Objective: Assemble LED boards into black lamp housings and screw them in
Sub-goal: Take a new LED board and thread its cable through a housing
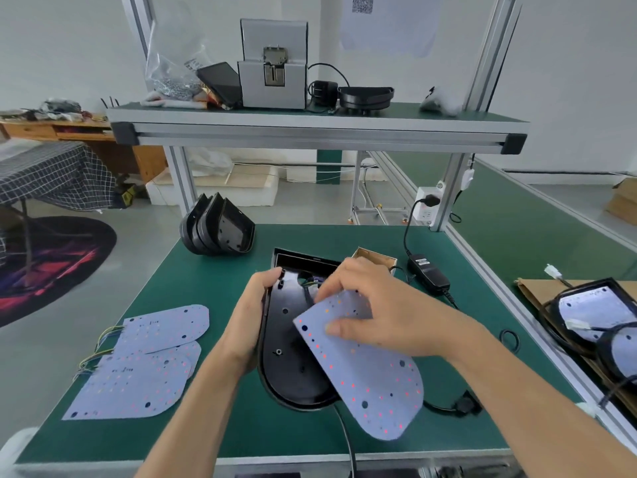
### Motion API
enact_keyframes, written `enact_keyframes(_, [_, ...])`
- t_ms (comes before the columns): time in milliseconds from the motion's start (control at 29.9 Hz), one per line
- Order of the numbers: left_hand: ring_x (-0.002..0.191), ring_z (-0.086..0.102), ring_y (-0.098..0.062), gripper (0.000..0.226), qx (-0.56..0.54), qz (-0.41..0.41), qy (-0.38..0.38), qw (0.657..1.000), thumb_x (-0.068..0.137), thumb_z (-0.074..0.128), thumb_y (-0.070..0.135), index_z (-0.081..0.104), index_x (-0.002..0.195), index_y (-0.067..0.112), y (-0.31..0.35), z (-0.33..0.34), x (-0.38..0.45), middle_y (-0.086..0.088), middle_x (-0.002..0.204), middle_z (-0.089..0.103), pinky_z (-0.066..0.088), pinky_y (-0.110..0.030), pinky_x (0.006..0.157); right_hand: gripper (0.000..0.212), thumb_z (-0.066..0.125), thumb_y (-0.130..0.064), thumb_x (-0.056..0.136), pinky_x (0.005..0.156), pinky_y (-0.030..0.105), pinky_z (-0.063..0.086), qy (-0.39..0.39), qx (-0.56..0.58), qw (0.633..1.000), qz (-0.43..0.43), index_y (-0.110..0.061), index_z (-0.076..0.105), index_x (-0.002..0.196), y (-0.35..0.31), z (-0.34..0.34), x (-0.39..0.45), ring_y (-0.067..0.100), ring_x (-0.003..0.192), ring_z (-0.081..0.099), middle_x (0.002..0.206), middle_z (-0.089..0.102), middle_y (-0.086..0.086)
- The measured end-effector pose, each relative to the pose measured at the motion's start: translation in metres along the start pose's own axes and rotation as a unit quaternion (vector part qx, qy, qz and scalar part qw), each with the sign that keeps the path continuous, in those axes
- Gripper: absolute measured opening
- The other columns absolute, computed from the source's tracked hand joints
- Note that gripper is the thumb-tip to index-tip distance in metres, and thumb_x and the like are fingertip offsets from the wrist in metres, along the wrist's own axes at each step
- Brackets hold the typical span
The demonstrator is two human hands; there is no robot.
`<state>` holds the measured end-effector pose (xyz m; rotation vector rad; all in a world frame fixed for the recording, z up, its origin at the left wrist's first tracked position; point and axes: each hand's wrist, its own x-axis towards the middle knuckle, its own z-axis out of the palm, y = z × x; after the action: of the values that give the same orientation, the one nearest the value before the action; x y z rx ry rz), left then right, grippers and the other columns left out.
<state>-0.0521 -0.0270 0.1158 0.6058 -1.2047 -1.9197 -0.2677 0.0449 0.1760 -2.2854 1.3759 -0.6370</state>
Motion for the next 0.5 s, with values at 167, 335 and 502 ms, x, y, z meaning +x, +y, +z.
enact_keyframes(167, [0.080, 0.073, -0.019, 0.045, 0.015, 0.021, 0.045, 0.999, 0.089, 0.052, 0.052, 0.080, 0.092, 0.018, -0.018, 0.021, 0.003, -0.006, 0.090, 0.078, 0.058, -0.027, 0.068, 0.016, 0.075, -0.027, 0.097, 0.081, 0.015, 0.045, 0.158, 0.166, 0.971, 0.065, -0.034, 0.064, 0.106, -0.009, 0.010, 0.011, -0.001, 0.096, 0.061, 0.112, 0.064, -0.011])
enact_keyframes(335, [0.070, 0.069, -0.017, 0.041, -0.005, 0.061, 0.071, 0.996, 0.092, 0.046, 0.045, 0.076, 0.085, 0.018, -0.024, 0.038, 0.003, -0.002, 0.083, 0.074, 0.055, -0.025, 0.062, 0.017, 0.072, -0.033, 0.098, 0.101, 0.041, 0.047, 0.251, 0.157, 0.949, 0.111, -0.035, 0.060, 0.109, -0.014, 0.028, 0.020, 0.020, 0.119, 0.056, 0.114, 0.058, -0.012])
enact_keyframes(502, [0.058, 0.064, -0.015, 0.041, -0.020, 0.069, 0.084, 0.994, 0.091, 0.044, 0.041, 0.072, 0.069, 0.020, -0.018, 0.040, 0.005, 0.001, 0.069, 0.069, 0.052, -0.022, 0.053, 0.019, 0.066, -0.035, 0.101, 0.111, 0.053, 0.036, 0.282, 0.038, 0.956, 0.077, -0.031, 0.057, 0.117, -0.013, 0.037, 0.016, -0.031, 0.114, 0.021, 0.117, 0.052, -0.012])
